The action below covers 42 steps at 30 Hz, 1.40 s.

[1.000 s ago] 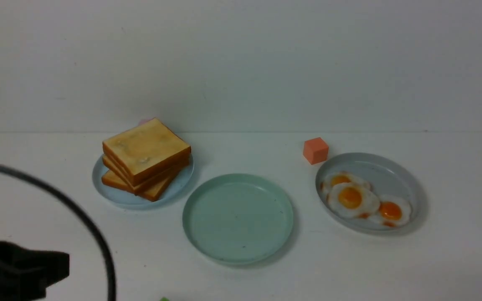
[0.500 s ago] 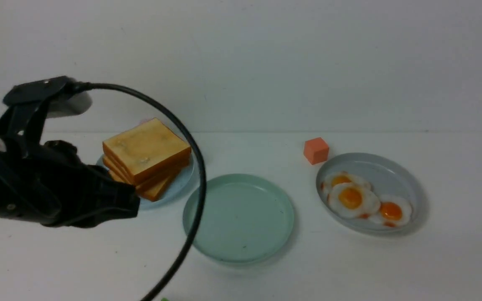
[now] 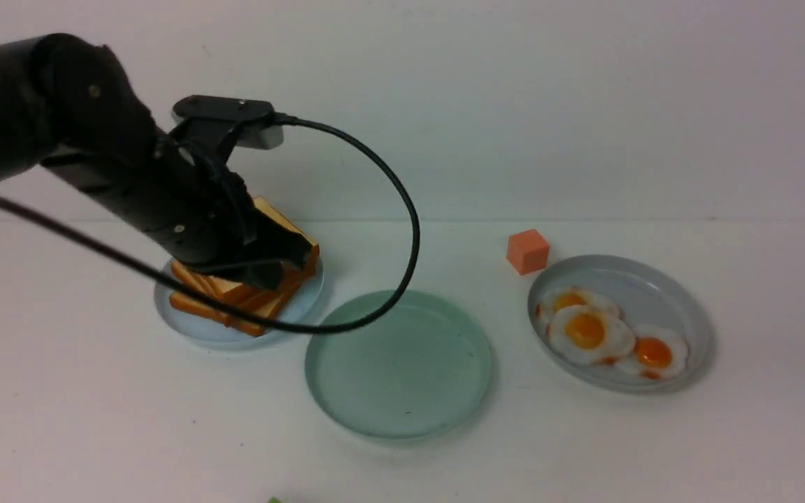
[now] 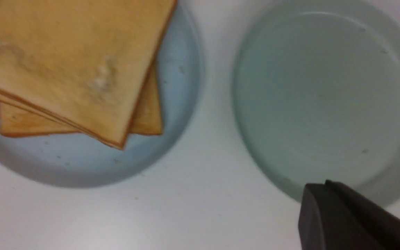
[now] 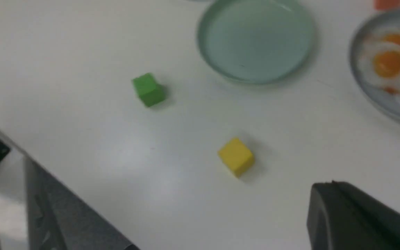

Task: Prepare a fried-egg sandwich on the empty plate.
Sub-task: Use the left arm to grab a slice of bread

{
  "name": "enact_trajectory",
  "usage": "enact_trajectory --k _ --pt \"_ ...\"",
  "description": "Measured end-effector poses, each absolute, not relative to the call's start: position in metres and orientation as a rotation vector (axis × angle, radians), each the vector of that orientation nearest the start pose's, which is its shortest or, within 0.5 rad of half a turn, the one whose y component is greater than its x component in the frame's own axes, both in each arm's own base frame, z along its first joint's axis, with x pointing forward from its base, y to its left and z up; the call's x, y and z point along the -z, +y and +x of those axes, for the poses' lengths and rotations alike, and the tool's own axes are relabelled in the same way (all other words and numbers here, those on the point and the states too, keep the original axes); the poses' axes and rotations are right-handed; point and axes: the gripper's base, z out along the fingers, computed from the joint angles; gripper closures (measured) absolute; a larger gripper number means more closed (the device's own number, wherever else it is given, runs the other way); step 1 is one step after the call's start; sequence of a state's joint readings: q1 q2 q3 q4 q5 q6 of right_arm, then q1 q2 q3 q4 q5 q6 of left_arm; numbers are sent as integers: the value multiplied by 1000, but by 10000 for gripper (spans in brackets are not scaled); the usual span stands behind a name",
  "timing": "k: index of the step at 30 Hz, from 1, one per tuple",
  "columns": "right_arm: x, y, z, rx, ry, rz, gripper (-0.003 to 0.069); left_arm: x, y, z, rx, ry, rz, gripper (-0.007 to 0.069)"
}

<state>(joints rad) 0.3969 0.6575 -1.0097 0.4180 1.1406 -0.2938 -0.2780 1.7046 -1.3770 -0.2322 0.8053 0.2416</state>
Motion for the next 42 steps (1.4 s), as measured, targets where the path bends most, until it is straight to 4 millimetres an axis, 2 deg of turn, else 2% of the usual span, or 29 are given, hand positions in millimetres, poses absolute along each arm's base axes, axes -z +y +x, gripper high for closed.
enact_trajectory --k 1,4,5,8,9,11,15,18,21,26,34,36,39,42 --pt "-402 64 64 -582 2102 -775 659 -277 -116 356 280 2569 528 638" --pt "-406 68 60 -606 2045 -848 659 -256 -116 391 129 2589 617 631" --pt "-406 68 60 -602 2044 -855 658 -250 -116 397 102 2593 633 622" --pt "-405 68 61 -590 2043 -860 655 -248 -115 411 16 2553 676 550" --pt "-405 68 61 -588 2042 -860 655 -249 -114 411 7 2547 680 544" --pt "-405 68 61 -583 2040 -863 655 -252 -113 417 -42 2492 697 454" --pt "-407 68 62 -569 2014 -868 652 -249 -113 423 -70 2455 707 328" --pt "-408 68 63 -567 1998 -858 651 -241 -114 426 -76 2467 715 277" --pt "-411 68 66 -561 1969 -838 648 -225 -114 430 -103 2491 744 238" --pt "-412 68 67 -560 1950 -823 643 -202 -112 439 -171 2499 805 231" --pt "-412 68 67 -560 1949 -822 637 -194 -114 443 -187 2501 825 236" --pt "-412 68 67 -560 1949 -822 635 -194 -114 442 -188 2502 827 254" --pt "-412 68 67 -558 1948 -822 631 -194 -114 442 -191 2502 830 344" --pt "-412 68 67 -547 1949 -824 629 -196 -114 442 -192 2500 832 355"
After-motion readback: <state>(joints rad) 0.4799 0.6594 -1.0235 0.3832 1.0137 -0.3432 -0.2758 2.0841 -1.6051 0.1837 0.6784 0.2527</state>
